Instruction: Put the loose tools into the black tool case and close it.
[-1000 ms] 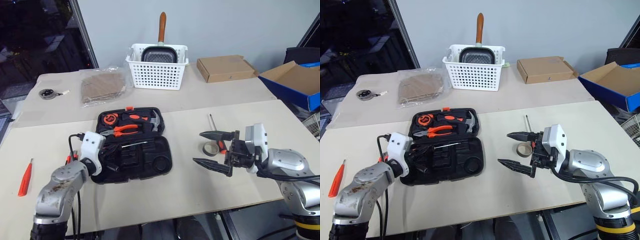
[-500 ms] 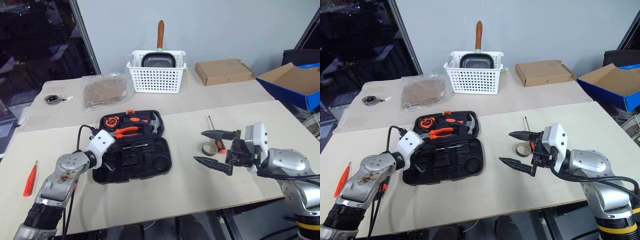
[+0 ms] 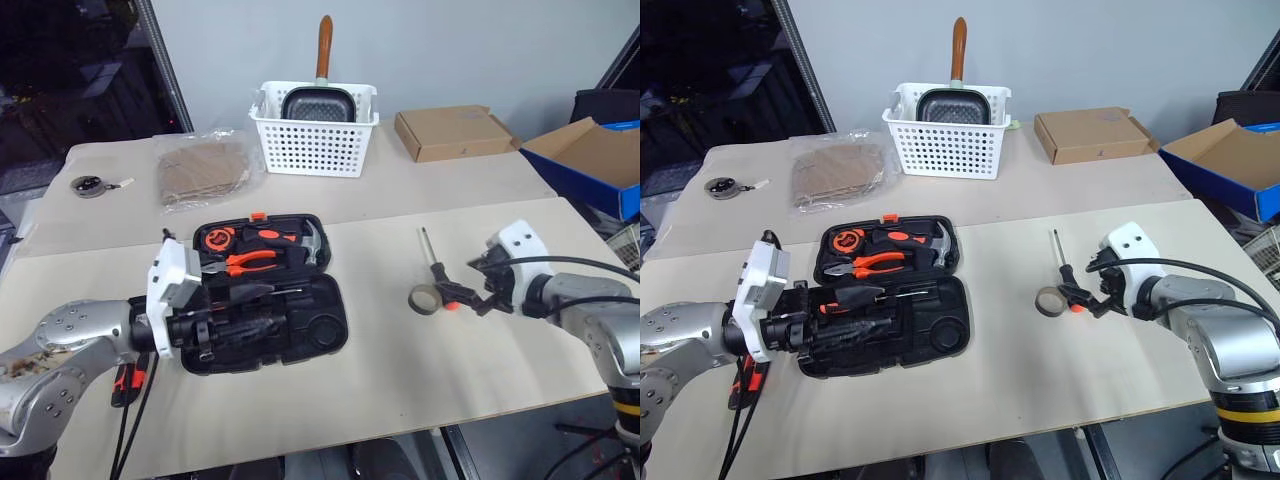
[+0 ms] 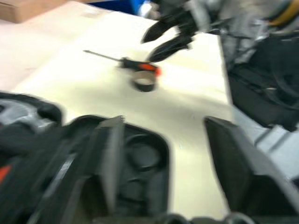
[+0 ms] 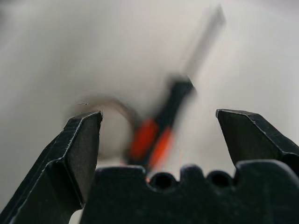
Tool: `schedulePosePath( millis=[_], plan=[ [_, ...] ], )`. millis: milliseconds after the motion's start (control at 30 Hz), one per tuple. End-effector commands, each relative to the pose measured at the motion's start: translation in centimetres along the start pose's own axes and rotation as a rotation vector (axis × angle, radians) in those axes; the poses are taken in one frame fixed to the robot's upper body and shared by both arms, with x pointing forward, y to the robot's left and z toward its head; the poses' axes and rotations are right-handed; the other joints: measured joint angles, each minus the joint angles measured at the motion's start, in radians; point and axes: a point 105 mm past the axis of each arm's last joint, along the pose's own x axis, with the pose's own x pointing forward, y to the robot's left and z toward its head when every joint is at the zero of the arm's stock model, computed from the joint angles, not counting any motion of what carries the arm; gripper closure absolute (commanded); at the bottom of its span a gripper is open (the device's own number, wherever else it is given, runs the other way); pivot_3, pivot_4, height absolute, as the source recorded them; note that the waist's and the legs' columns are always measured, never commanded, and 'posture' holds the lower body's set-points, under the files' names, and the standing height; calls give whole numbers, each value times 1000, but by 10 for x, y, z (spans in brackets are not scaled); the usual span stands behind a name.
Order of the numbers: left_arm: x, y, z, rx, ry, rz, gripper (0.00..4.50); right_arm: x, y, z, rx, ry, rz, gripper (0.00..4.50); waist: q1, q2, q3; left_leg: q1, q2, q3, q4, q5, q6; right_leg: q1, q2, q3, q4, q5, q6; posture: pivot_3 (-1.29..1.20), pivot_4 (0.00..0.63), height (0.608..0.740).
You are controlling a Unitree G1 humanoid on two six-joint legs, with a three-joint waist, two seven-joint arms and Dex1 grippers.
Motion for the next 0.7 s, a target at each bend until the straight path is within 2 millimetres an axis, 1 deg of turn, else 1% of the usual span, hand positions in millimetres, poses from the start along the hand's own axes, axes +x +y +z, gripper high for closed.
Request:
schedulePosePath(
  millis=[33,100,167,200,267,333,367,400,467,533,567,600,633,667,700],
  plan=[
    [7,-11,7,15,-5,-48,37,16,-6,10,82,23,-4,0,-5,0,0,0,0,0,0,0,0,0,0,0,0,0,0,0,150,740],
    [12,-16,6,17,3,-64,37,27,-14,14,140,27,-17,0,-14,-1,0,1,0,0,0,0,0,1,1,0,1,0,0,0,150,740],
    [13,-16,5,9,2,-60,37,35,-17,19,191,18,-12,0,-13,0,0,0,0,0,0,0,0,2,1,0,1,0,0,0,150,740],
    [13,-16,4,10,3,-57,37,39,-17,22,215,20,2,0,-13,0,1,2,0,-1,0,0,0,2,2,0,2,0,0,0,150,740],
    [12,-14,5,23,4,-40,37,45,-18,19,217,62,8,0,-13,0,1,2,0,-2,0,0,0,1,2,0,2,1,-1,0,150,740],
    [12,-14,6,34,4,-30,0,46,-21,12,183,115,-8,512,-13,0,0,1,0,-2,0,0,0,1,2,0,1,2,-3,0,150,740],
    [12,-14,6,37,4,-27,0,47,-23,8,166,140,-15,615,-13,0,0,1,0,-2,0,0,0,1,2,0,1,3,-5,0,150,740],
    [12,-14,6,39,2,-25,0,47,-24,5,151,159,-21,1062,-13,0,0,1,0,-2,0,0,0,1,1,0,0,4,-7,0,150,740],
    [11,-14,7,41,-4,-18,0,48,-26,2,116,180,-27,1711,-11,0,0,1,0,-2,0,0,0,1,1,-1,0,4,-7,0,150,740],
    [11,-15,5,41,-3,-12,0,50,-25,2,95,179,-24,2455,-9,0,0,1,0,-2,0,0,0,2,1,-1,-1,4,-6,0,150,740],
    [11,-14,5,40,-4,-7,0,49,-25,3,79,175,-22,2633,-6,0,0,1,0,-2,0,0,0,2,1,-1,-1,4,-6,0,150,740],
    [10,-14,5,41,-5,-4,0,48,-24,4,59,170,-22,3074,-4,0,0,1,0,-2,0,0,0,2,1,-1,-1,4,-6,0,150,740],
    [9,-14,6,42,-5,-1,0,46,-25,5,37,163,-24,3364,-2,0,0,1,0,-2,1,0,0,2,1,-1,0,4,-6,0,150,740],
    [9,-15,6,42,-7,-1,0,43,-25,8,20,152,-25,3755,-1,0,0,1,0,-3,1,0,0,2,1,-2,0,4,-6,0,150,740],
    [8,-14,6,43,-7,3,0,38,-25,11,3,130,-21,3789,2,0,0,1,0,-3,1,0,0,2,1,-2,0,4,-5,0,150,740]
  ],
)
